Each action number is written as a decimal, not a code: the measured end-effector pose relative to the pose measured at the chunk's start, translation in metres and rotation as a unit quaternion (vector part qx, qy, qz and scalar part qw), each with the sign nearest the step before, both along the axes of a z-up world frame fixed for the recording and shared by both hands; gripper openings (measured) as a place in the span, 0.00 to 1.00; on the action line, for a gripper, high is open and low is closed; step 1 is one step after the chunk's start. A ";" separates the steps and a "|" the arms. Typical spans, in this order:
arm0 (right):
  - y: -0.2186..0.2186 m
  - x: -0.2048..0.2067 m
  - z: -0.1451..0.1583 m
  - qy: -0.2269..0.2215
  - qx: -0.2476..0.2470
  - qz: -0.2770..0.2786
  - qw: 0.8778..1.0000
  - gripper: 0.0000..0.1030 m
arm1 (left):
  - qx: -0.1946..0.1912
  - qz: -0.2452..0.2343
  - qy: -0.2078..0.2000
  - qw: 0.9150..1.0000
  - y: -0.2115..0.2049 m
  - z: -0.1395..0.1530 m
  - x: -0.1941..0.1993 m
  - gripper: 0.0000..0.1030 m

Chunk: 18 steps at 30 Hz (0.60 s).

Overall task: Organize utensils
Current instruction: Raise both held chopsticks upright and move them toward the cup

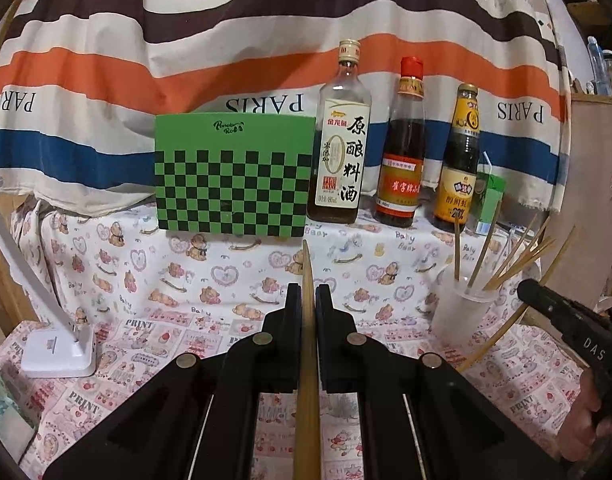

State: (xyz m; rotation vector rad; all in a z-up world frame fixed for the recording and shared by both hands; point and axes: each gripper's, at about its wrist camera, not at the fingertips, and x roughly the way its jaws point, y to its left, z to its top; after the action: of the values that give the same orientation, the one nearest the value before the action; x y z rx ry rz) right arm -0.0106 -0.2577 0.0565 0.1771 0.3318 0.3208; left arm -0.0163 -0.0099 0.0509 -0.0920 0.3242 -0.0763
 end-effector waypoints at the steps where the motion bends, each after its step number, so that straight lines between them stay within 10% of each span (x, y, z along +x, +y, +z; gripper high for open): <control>1: 0.000 0.000 0.000 0.001 0.001 0.000 1.000 0.07 | -0.003 0.001 -0.004 1.000 0.001 0.001 -0.001 0.06; 18: 0.002 0.006 -0.005 0.018 -0.003 0.008 1.000 0.07 | -0.001 0.015 -0.051 0.999 0.003 0.011 -0.016 0.06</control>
State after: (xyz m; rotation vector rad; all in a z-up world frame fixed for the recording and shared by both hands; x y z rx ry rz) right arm -0.0051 -0.2555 0.0511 0.1735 0.3699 0.3327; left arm -0.0324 -0.0064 0.0615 -0.0949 0.2207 -0.0523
